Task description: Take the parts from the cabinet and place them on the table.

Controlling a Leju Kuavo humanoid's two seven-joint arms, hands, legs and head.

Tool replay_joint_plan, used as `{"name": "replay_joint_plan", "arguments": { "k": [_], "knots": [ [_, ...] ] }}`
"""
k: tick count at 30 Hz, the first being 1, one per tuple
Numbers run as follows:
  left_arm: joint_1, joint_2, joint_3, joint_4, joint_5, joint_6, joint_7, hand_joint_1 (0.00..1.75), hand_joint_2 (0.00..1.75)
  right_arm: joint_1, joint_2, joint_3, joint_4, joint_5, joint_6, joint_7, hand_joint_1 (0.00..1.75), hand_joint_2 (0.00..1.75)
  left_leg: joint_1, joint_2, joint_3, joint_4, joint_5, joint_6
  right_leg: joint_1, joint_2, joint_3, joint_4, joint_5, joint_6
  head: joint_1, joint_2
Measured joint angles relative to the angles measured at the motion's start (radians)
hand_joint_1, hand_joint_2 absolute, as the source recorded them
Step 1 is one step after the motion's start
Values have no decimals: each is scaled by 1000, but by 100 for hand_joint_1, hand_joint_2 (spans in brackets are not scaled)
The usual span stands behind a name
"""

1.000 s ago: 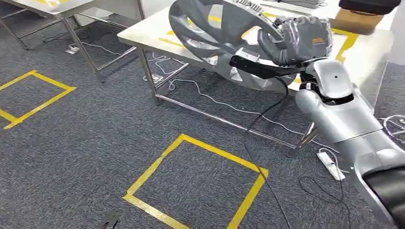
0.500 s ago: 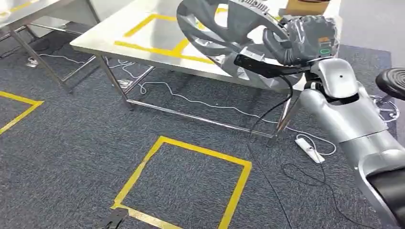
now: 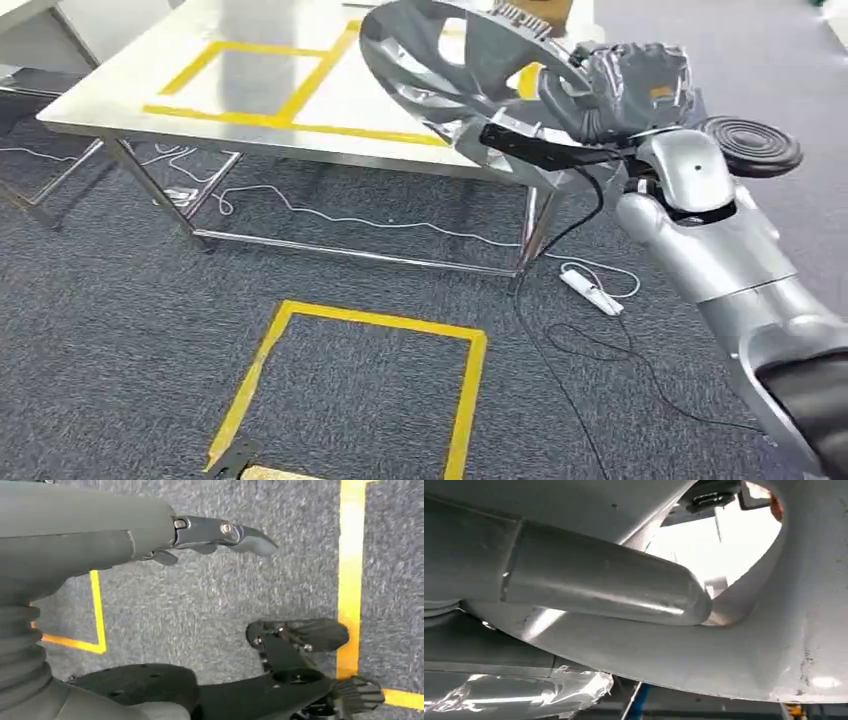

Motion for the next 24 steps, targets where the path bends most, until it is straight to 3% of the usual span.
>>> {"name": "replay_joint_plan", "arguments": {
  "k": [1,2,4,5,6,8,9,10,11,12,13,16,19,22,23,24],
  "knots": [
    [0,-1,0,0,-2,0,0,0,175,0,1,1,0,7,-3,0,175,0,-3,6,0,0,1,4,1,-43,-22,54,-37,1,11,0],
    [1,0,0,0,-3,0,0,0,175,1,2,3,-1,15,-8,0,175,0,-5,15,1,0,0,5,1,-65,-62,149,-85,1,10,0],
    [4,1,0,0,-3,1,0,0,175,5,1,3,-1,26,-9,0,175,0,-5,30,1,1,-2,8,1,-76,-126,291,-135,3,11,0],
    [5,1,0,0,-4,2,2,0,175,7,1,3,0,28,-9,0,175,0,-5,34,3,1,-3,7,0,-78,-133,303,-130,5,11,0],
    [5,1,0,0,-5,2,3,0,175,8,1,4,0,29,-9,0,175,0,-5,38,5,2,-5,7,-1,-79,-115,275,-104,5,11,0],
    [4,0,0,0,-6,2,3,0,175,5,1,3,0,35,-8,0,175,0,-4,43,13,2,-11,0,0,-83,-20,94,-17,1,11,0],
    [4,0,0,0,-6,1,3,0,175,2,1,2,0,35,-9,0,175,0,-5,45,17,2,-15,-7,0,-93,22,11,3,0,12,0],
    [3,1,0,0,-6,1,3,0,175,-3,1,2,0,36,-9,1,175,0,-14,47,13,6,-17,-12,8,-97,38,-3,-11,-1,11,0],
    [2,2,0,0,-6,2,3,0,175,-3,1,3,0,36,-10,1,175,0,-13,48,12,3,-15,-15,6,-92,37,-3,-9,-9,7,0],
    [2,2,0,0,-7,1,3,0,175,0,1,3,0,37,-10,1,175,0,-16,48,13,6,-15,-10,2,-91,37,-7,-3,-4,6,0],
    [3,3,0,0,-7,1,3,0,175,1,1,3,2,37,-10,0,175,0,-16,48,12,3,-9,4,2,-90,35,-7,-3,-5,6,0],
    [2,3,0,0,-7,-1,3,0,175,3,0,3,5,39,-9,2,175,0,-16,51,13,-8,-4,3,3,-82,27,-7,0,-11,5,0],
    [1,3,0,0,-6,-1,3,0,175,3,0,3,6,38,-8,2,175,0,-16,56,12,-16,1,-7,5,-78,22,-7,3,-21,5,0],
    [1,3,0,0,-9,-8,5,0,175,5,0,5,6,38,-8,0,175,0,-15,57,11,-20,4,-26,5,-78,19,-7,5,-25,5,0],
    [1,3,0,0,-9,-12,6,0,175,5,0,5,8,38,-7,0,175,0,-15,57,11,-20,4,-27,5,-79,19,-7,6,-26,5,0],
    [1,5,0,0,-10,-17,6,0,175,5,1,6,8,38,-7,0,175,0,-18,57,7,-16,-3,-19,-1,-80,22,-13,8,-20,6,0]
  ]
}}
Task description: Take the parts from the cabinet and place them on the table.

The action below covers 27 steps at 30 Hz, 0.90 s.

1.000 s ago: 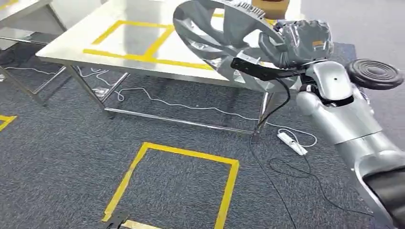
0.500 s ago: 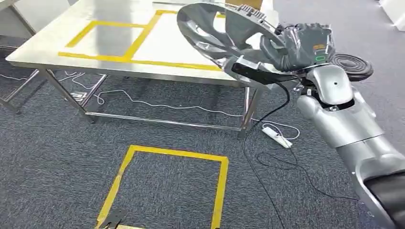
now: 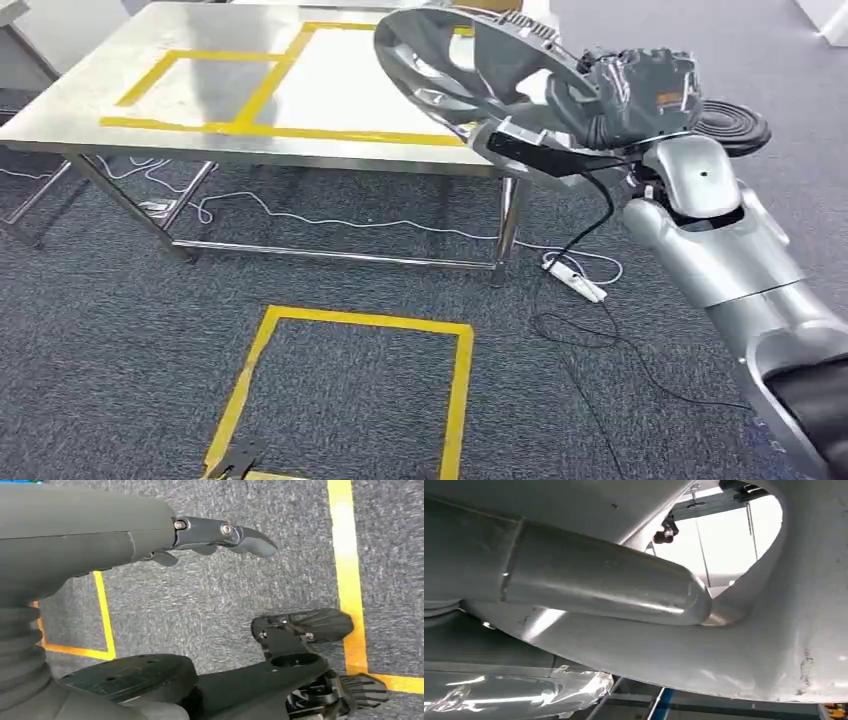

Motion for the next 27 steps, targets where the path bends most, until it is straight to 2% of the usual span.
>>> {"name": "replay_joint_plan", "arguments": {
  "k": [2,3,4,5,6,7,8,9,10,11,12,13,14,15,16,17,19,20,21,22,24,25,26,27],
  "knots": [
    [-1,1,0,0,0,-3,0,0,175,-1,0,1,0,0,1,0,175,0,-5,0,2,-13,-2,17,-2,1,7,-14,5,8,-3,0],
    [-1,1,0,0,0,-3,0,0,175,1,0,1,0,0,1,0,175,0,-4,1,10,-32,-3,18,1,0,7,8,30,15,-2,0],
    [0,1,0,0,0,-3,0,0,175,-2,0,1,0,0,1,-2,175,0,-2,1,21,-43,0,22,1,0,16,-3,28,21,0,0],
    [0,0,0,0,0,-4,0,0,175,-3,0,0,0,0,2,-3,175,0,4,2,34,-49,12,26,-1,0,6,-2,11,20,-1,0],
    [1,2,0,0,0,-5,0,0,175,-6,-1,0,0,-1,3,-5,175,0,6,3,39,-48,12,26,1,0,-5,31,-18,22,4,0],
    [0,3,0,0,0,-4,0,0,175,-8,0,0,0,-2,3,-6,175,0,7,4,42,-47,14,26,-1,0,-33,97,-55,23,4,0],
    [-1,2,0,0,0,-4,0,0,175,-6,0,1,0,-2,3,-6,175,0,8,7,46,-47,16,22,-3,0,-69,178,-91,29,3,0],
    [0,2,0,0,0,-4,0,0,175,-3,0,1,1,-3,3,-6,175,0,11,7,48,-46,14,20,-5,0,-102,245,-114,39,5,0],
    [1,2,0,0,0,-4,0,0,175,0,0,1,3,-3,3,-6,175,0,15,6,52,-46,11,16,-9,0,-118,270,-115,48,3,0],
    [3,2,0,0,0,-4,0,0,175,3,0,2,4,-2,3,-7,175,0,21,5,56,-44,6,9,-14,-1,-114,249,-94,57,3,0],
    [3,2,0,0,0,-4,0,0,175,4,0,3,4,-2,3,-8,175,0,28,4,60,-40,0,1,-20,-2,-92,195,-59,61,4,0],
    [3,1,0,0,0,-4,0,0,175,3,0,2,4,-2,3,-7,175,0,38,4,63,-33,-9,-10,-27,-5,-55,109,-10,67,4,0],
    [3,1,0,0,0,-4,0,0,175,1,0,2,4,-2,3,-8,175,0,47,5,67,-21,-23,-23,-36,-11,-13,8,37,82,5,0],
    [1,7,0,0,0,-3,0,0,175,1,0,2,5,-3,2,-7,175,0,43,5,65,-20,-29,-38,-23,-3,-13,12,9,91,7,0],
    [-1,5,0,0,0,-2,0,0,175,-4,0,3,5,-3,1,-7,175,0,45,5,56,-11,-30,-44,-21,0,-10,5,-26,55,15,0],
    [0,5,0,0,0,-2,0,0,175,1,0,3,5,-3,0,-7,175,0,44,5,56,-10,-33,-48,-21,5,-12,16,1,27,-1,0],
    [2,3,0,0,0,-2,0,0,175,6,-4,-1,5,-3,0,-7,175,0,46,6,67,-21,-36,-62,-18,6,-12,25,-10,12,-5,0],
    [1,2,0,0,0,-2,0,0,175,7,-5,-2,4,-2,0,-7,175,0,48,6,55,-4,-28,-63,-22,8,-6,19,-11,4,-8,0],
    [-2,1,0,0,0,-2,0,0,175,7,-5,-3,4,-2,0,-7,175,0,47,4,22,51,-16,-63,-22,12,-1,17,-12,1,-11,0],
    [-4,0,0,0,0,-2,0,0,175,9,-5,-5,4,-2,0,-5,175,0,44,4,-24,123,-31,-65,-21,13,3,15,-15,-3,-13,0],
    [0,1,0,0,0,-2,0,0,175,19,-5,-5,5,-3,0,-6,175,0,39,5,-111,250,-95,-69,-18,17,12,14,-25,-15,-14,0],
    [3,1,0,0,0,-2,0,0,175,28,-5,-5,5,-3,0,-6,175,0,36,4,-144,283,-115,-67,-17,20,18,14,-31,-18,-15,0],
    [4,1,0,0,0,-2,0,0,175,38,-5,-4,6,-3,0,-7,175,0,32,4,-157,276,-104,-60,-16,23,23,14,-36,-18,-16,0],
    [5,1,0,0,0,-2,0,0,175,47,-5,-3,6,-3,0,-9,175,0,26,4,-152,236,-63,-50,-15,26,28,14,-40,-18,-16,0]
  ]
}}
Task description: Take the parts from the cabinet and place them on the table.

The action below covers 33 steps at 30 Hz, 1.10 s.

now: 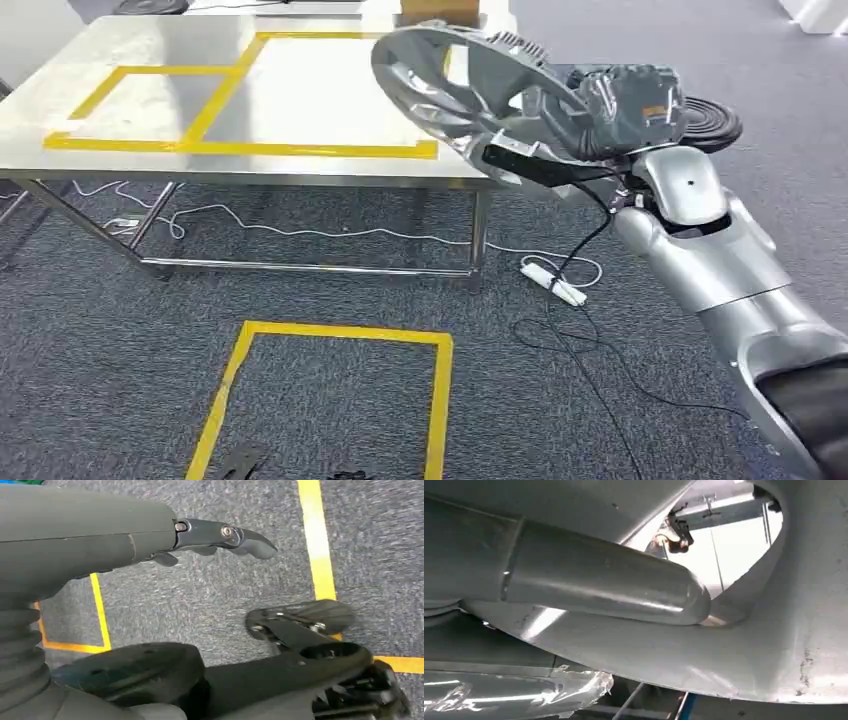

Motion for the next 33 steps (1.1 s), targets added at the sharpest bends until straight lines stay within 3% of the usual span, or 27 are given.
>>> {"name": "replay_joint_plan", "arguments": {
  "k": [2,3,4,5,8,9,10,12,13,14,15,17,18,19,20,22,24,25,27,28,29,30,33],
  "knots": [
    [0,2,0,0,0,0,0,0,175,6,0,0,0,0,0,0,175,0,-15,-2,47,-153,118,27,0,4,6,0,-6,4,-2,0],
    [1,4,0,0,0,0,0,0,175,6,0,0,0,0,0,0,175,0,-24,-3,68,-223,159,42,-1,6,7,0,-9,8,-3,0],
    [1,4,0,0,0,0,0,0,175,6,0,-1,0,0,-1,0,175,0,-24,-3,84,-253,124,49,5,8,8,0,-12,15,-3,0],
    [1,4,0,0,0,0,0,0,175,7,-2,-2,0,0,-2,1,175,0,-25,-3,89,-247,126,44,6,8,9,-11,-13,19,-4,0],
    [8,3,0,0,0,0,0,0,175,19,-3,-2,2,1,-2,0,175,0,-18,-6,106,-261,129,57,5,4,34,-26,-22,36,-2,0],
    [8,4,0,0,0,0,0,0,175,21,-6,-2,3,1,-2,0,175,0,-19,-8,115,-266,126,63,8,-7,27,-9,-40,30,0,0],
    [7,5,0,0,0,0,0,0,175,21,-6,-2,3,1,-2,0,175,0,-20,-9,120,-266,122,70,12,-10,4,52,-78,24,3,0],
    [7,3,0,0,0,-1,0,0,175,21,-6,-1,4,2,-1,-2,175,0,-25,-9,129,-266,114,78,20,-9,-73,222,-151,18,4,0],
    [8,2,0,0,0,-2,0,0,175,21,-6,-1,6,2,0,-2,175,0,-26,-10,134,-266,110,81,22,-9,-107,285,-164,18,3,0],
    [10,2,0,0,0,-3,0,0,175,21,-6,-1,8,3,1,-3,175,0,-27,-11,140,-266,105,81,24,-9,-120,295,-151,21,3,0],
    [11,2,0,0,-3,-4,0,0,175,20,-6,-1,8,5,3,-8,175,0,-27,-13,148,-266,100,80,24,-10,-109,262,-112,24,3,0],
    [9,1,0,0,-6,-6,0,0,175,5,-6,-1,8,5,12,-15,175,0,-26,-14,163,-264,89,74,22,-20,-42,87,4,31,4,0],
    [8,1,0,0,-8,-7,0,0,175,-9,-6,0,8,5,18,-21,175,0,-27,-14,167,-263,83,69,19,-33,-13,4,42,34,4,0],
    [6,1,0,0,-9,-8,0,0,175,-25,-5,3,10,6,21,-26,175,0,-33,-14,166,-256,79,63,26,-35,10,-14,25,35,3,0],
    [4,2,0,0,-10,-10,0,0,175,-37,-2,7,12,8,23,-29,175,0,-33,-13,163,-255,78,60,26,-35,17,-26,12,21,2,0],
    [1,0,0,0,-11,-11,4,0,175,-47,2,12,14,10,26,-31,175,0,-32,-12,166,-257,74,53,29,-31,13,-22,6,8,0,0],
    [-2,0,0,0,-14,-12,5,0,175,-54,2,14,15,11,29,-31,175,0,-31,-12,160,-237,61,38,20,-28,23,-29,5,-3,0,0],
    [-2,0,0,0,-15,-12,5,0,175,-57,3,16,16,11,30,-31,175,0,-31,-12,135,-186,34,30,18,-29,26,-29,2,-9,-6,0],
    [-2,0,0,0,-15,-13,5,0,175,-58,4,20,18,11,31,-31,175,0,-26,-12,52,-29,-33,19,16,-27,32,-29,-3,-14,-6,0],
    [-2,-1,0,0,-17,-13,5,0,175,-58,6,23,21,11,32,-35,175,0,-24,-12,8,41,-51,16,16,-26,36,-29,-7,-15,-6,0],
    [-2,-1,0,0,-18,-14,6,0,175,-57,7,27,25,11,35,-39,175,0,-23,-12,-15,64,-43,16,15,-24,41,-29,-12,-13,-6,0],
    [-2,-2,-1,0,-19,-14,7,0,175,-57,11,32,30,15,38,-45,175,0,-22,-12,-13,41,-6,17,14,-22,48,-29,-18,-12,-5,0],
    [-5,0,-2,0,-26,-14,9,0,175,-69,29,45,50,22,38,-49,175,0,-23,-12,68,-187,152,26,9,-17,68,-29,-35,0,-7,0]
  ]
}}
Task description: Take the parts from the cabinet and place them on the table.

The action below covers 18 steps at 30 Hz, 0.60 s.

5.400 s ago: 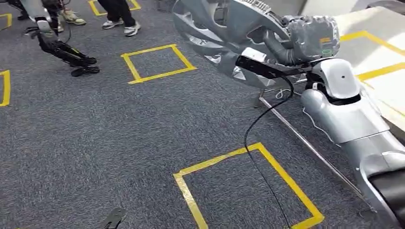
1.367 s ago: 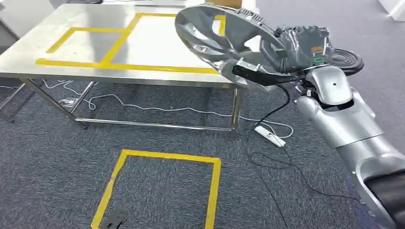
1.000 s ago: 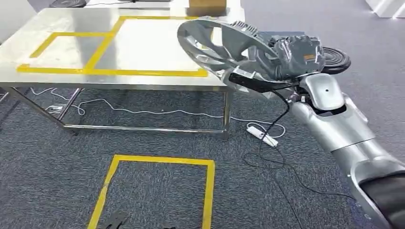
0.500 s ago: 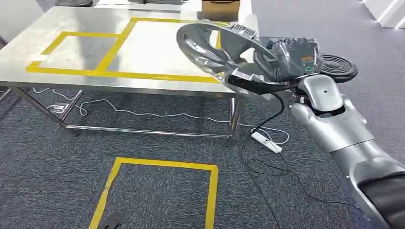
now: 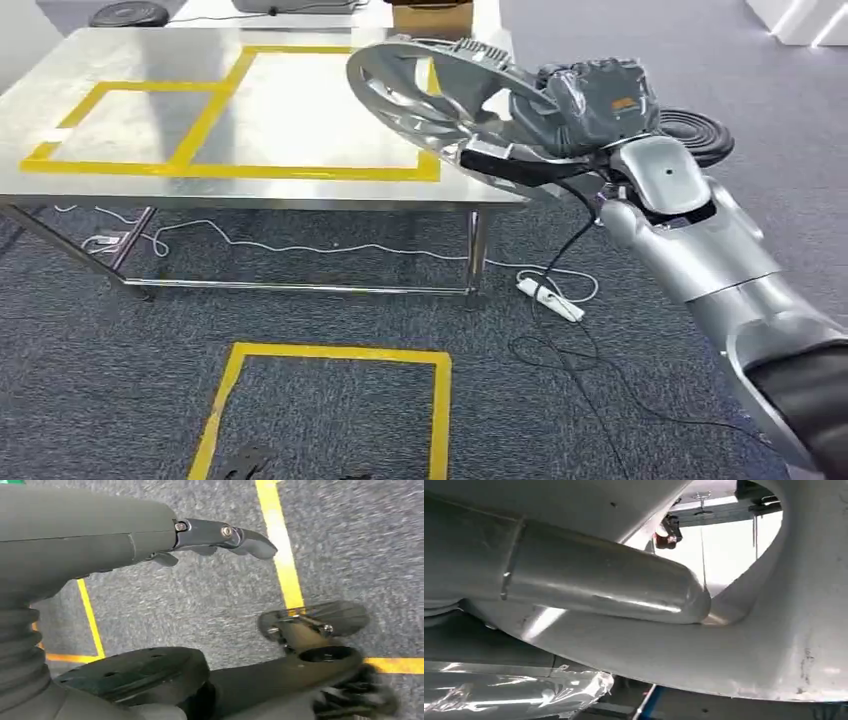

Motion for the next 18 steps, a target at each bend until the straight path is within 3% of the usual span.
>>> {"name": "replay_joint_plan", "arguments": {
  "k": [1,2,6,7,9,10,11,12,13,15,16,18],
  "knots": [
    [0,-1,0,0,-2,0,0,0,175,-7,6,3,8,1,-2,0,175,0,-3,-1,23,-37,-1,1,7,3,0,3,-7,9,-3,0],
    [-3,-2,-1,0,-2,0,0,0,175,-15,10,4,16,1,-2,0,175,0,-1,0,34,-66,-26,14,9,7,-1,8,-13,14,-4,0],
    [-5,-3,-2,0,-3,-1,4,0,175,-22,18,8,40,1,-5,-3,175,0,1,-3,41,-60,-40,41,7,0,7,3,-33,31,-2,0],
    [-5,-3,-2,0,-3,-1,4,0,175,-23,19,9,46,1,-5,-5,175,0,0,-6,45,-60,-44,47,9,-5,-8,43,-57,25,1,0],
    [-4,-5,-3,0,-5,-1,5,0,175,-18,22,15,65,1,-8,-9,175,0,-3,-6,55,-60,-53,57,15,-4,-90,214,-128,15,1,0],
    [-3,-5,-3,0,-6,-2,5,0,175,-13,22,18,75,1,-8,-10,175,0,-5,-8,62,-60,-59,59,18,-4,-134,293,-151,12,2,0],
    [-1,-6,-3,0,-8,-3,6,0,175,-7,25,23,82,2,-8,-11,175,0,-6,-10,69,-60,-64,60,20,-3,-164,332,-150,11,1,0],
    [-1,-6,-3,0,-9,-3,5,0,175,-3,27,27,87,3,-8,-13,175,0,-7,-12,78,-60,-70,60,22,-4,-171,321,-119,11,2,0],
    [-2,-6,-4,0,-10,-3,6,0,175,-2,28,28,91,5,-8,-14,175,0,-8,-13,87,-59,-76,59,23,-4,-158,270,-67,11,2,0],
    [-6,-6,-4,0,-10,-3,5,0,175,-12,31,27,98,5,-10,-14,175,0,-8,-15,109,-59,-90,54,23,-7,-95,76,67,7,2,0],
    [-6,-7,-4,0,-10,-3,6,0,175,-18,31,28,101,5,-12,-14,175,0,-11,-15,113,-60,-95,49,27,-10,-72,40,73,7,1,0],
    [-11,-7,-5,0,-10,-3,6,0,175,-36,42,28,105,5,-19,-15,175,0,-13,-13,109,-58,-97,41,29,-10,-53,1,49,4,-3,0]
  ]
}}
